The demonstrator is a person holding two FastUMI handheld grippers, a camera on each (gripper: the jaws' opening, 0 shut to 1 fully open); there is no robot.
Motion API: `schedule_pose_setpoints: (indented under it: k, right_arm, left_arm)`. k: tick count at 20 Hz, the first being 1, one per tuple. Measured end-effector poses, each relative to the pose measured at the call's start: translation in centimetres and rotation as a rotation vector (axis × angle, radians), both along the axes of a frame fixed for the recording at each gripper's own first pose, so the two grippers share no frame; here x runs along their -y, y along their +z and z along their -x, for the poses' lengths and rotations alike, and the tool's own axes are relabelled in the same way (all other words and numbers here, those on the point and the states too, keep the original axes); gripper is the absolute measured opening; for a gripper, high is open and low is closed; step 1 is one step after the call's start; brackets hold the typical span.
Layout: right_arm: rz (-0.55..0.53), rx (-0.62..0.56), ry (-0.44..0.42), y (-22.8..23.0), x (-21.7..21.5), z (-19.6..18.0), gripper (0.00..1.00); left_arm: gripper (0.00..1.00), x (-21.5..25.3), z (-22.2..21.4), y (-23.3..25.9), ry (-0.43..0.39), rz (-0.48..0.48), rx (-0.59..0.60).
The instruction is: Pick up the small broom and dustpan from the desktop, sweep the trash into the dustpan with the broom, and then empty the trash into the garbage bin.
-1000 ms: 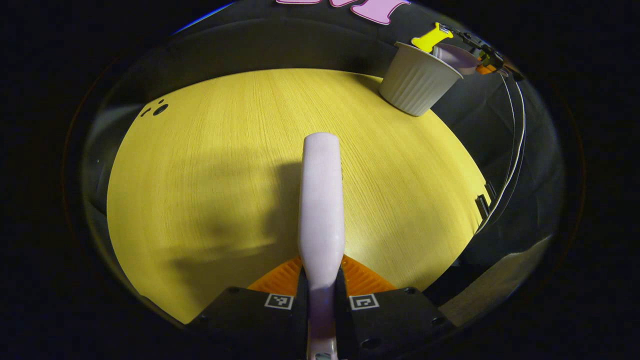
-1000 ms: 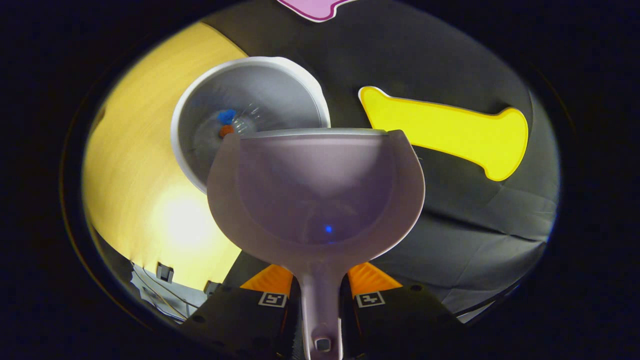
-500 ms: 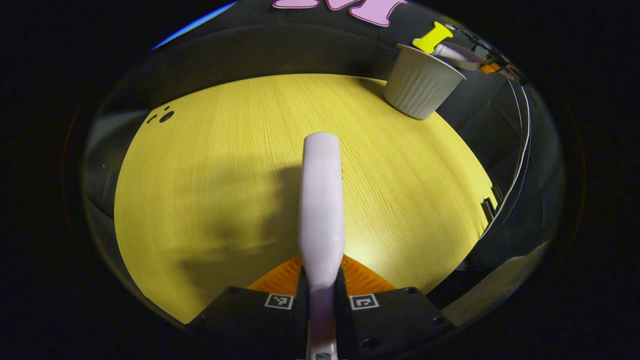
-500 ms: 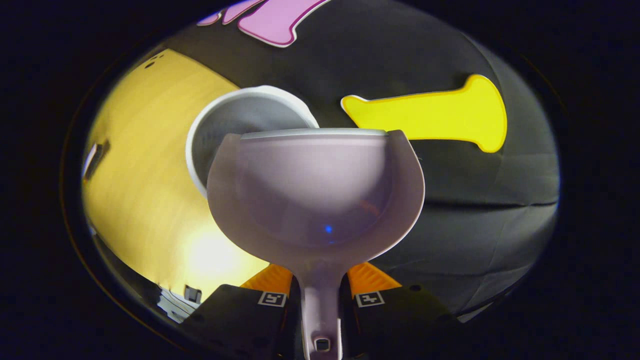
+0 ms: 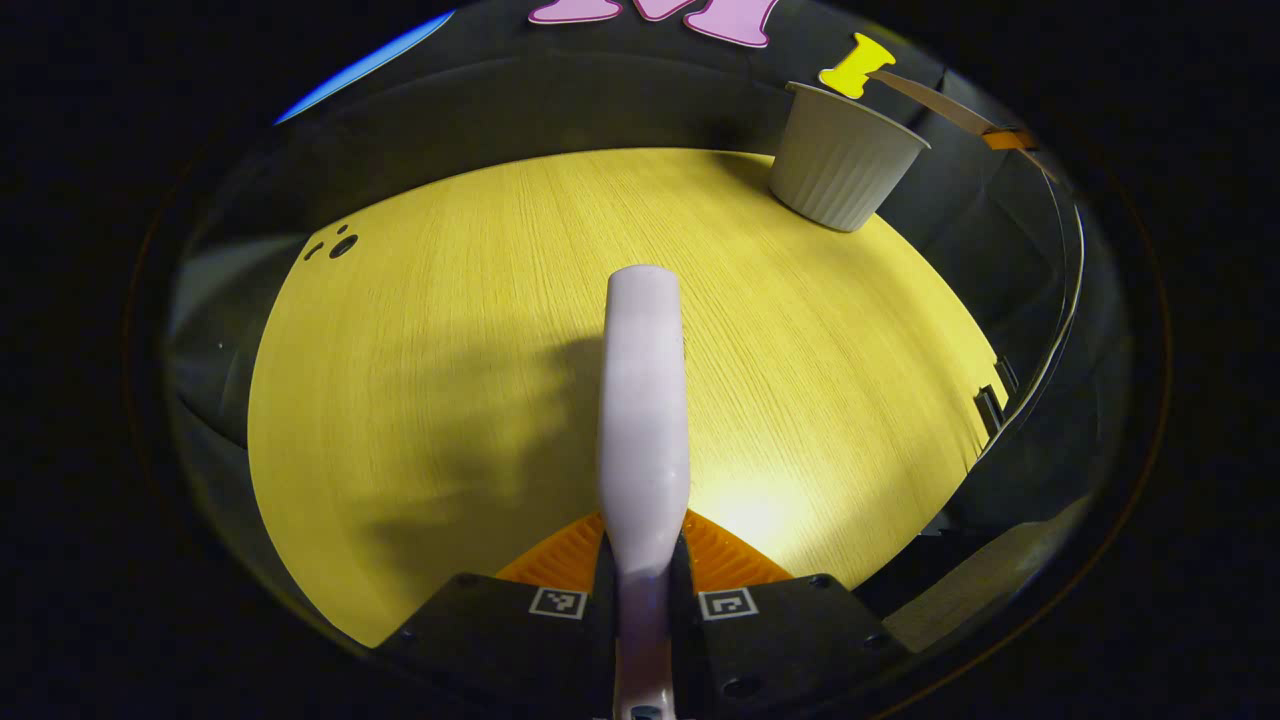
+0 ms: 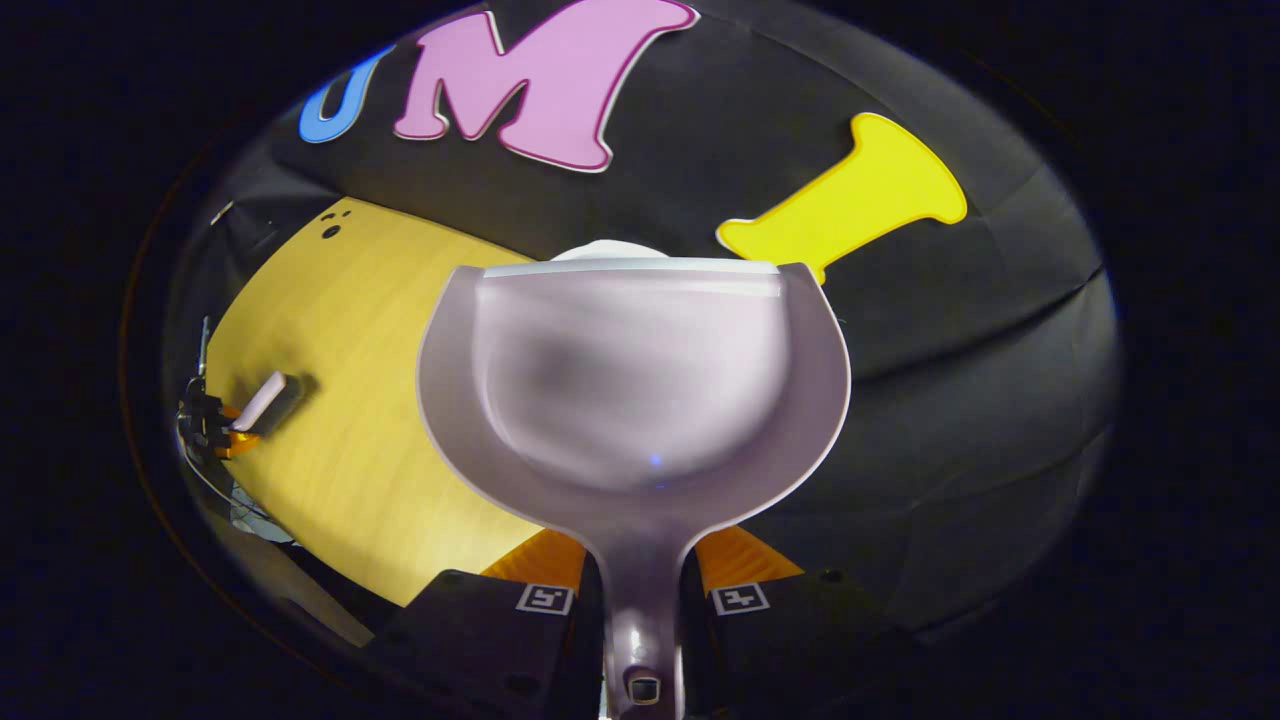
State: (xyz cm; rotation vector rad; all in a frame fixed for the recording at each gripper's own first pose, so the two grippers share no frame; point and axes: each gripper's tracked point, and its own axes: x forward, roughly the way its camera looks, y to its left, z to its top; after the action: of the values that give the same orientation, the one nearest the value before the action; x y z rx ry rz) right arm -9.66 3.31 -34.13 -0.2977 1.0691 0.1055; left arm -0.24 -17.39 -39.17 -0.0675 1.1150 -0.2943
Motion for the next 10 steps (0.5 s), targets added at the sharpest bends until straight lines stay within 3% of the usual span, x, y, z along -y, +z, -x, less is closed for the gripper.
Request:
schedule_pose_setpoints:
  k: [10]
  right_arm:
    - [-0.185,-0.032,0.144,-4.4,-12.8,8.0,0.35]
  left_arm:
    - [0.27,-0.2,0.1,-0.1,0.025,-0.063,-0.007]
